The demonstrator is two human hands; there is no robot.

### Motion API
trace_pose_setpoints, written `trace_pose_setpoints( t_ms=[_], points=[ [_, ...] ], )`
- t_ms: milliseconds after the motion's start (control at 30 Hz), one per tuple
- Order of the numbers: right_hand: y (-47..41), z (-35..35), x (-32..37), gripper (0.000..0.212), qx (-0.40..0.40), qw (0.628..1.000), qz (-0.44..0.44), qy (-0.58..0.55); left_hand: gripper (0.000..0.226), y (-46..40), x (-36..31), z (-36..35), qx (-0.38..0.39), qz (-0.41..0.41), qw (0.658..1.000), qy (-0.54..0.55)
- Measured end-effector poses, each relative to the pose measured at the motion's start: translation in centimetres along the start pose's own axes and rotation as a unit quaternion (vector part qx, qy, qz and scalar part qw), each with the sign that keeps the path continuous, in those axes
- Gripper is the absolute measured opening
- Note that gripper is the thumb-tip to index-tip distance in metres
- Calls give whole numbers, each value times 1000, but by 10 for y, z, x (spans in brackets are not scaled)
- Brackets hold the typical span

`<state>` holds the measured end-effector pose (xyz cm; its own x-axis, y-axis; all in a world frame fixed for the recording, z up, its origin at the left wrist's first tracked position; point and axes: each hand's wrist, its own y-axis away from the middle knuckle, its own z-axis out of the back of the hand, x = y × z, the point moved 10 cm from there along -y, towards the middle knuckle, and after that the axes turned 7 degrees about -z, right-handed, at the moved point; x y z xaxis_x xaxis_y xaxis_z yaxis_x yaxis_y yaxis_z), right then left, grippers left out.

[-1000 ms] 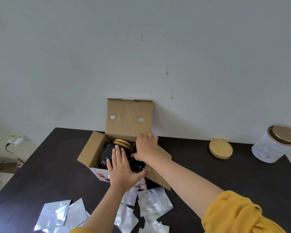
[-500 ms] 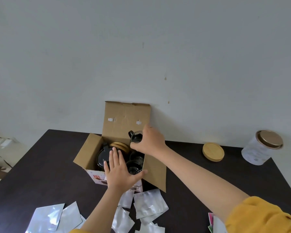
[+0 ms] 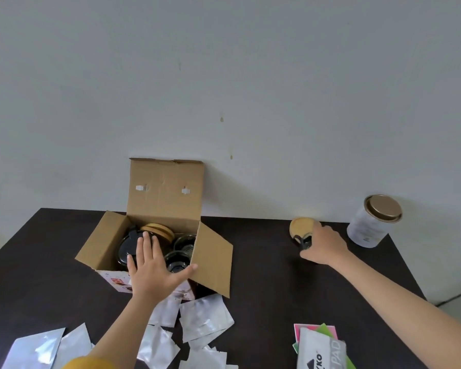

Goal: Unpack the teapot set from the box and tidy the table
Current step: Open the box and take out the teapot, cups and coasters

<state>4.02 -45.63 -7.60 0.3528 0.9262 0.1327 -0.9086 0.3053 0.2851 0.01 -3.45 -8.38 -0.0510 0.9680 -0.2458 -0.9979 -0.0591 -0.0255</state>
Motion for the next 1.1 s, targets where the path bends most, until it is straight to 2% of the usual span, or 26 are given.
trace_pose_setpoints(
  t_ms=[67,233,367,533,800,1000,1100],
  points=[
    [-10,-3,-29,69,12,999,-22,20,141,0,0,-1,-4,2,1000,-2],
    [-28,-15,-79,54,46,996,-76,-5,141,-2,1,-2,-6,8,1000,-4],
    [-40,-16,-92,45,24,994,-97,-35,140,-3,3,-3,-8,8,1000,-12],
    [-56,-7,-87,47,-7,993,-109,-38,138,-3,2,-3,-8,5,1000,-14],
    [-89,-7,-73,50,39,996,-55,-54,139,-4,3,-4,-6,10,1000,-14],
    [-110,-10,-75,76,49,998,-24,-19,141,-5,4,-5,-11,11,1000,-9],
    [-112,-2,-73,64,19,999,-12,37,142,-4,3,-5,-9,15,1000,-11]
  ],
)
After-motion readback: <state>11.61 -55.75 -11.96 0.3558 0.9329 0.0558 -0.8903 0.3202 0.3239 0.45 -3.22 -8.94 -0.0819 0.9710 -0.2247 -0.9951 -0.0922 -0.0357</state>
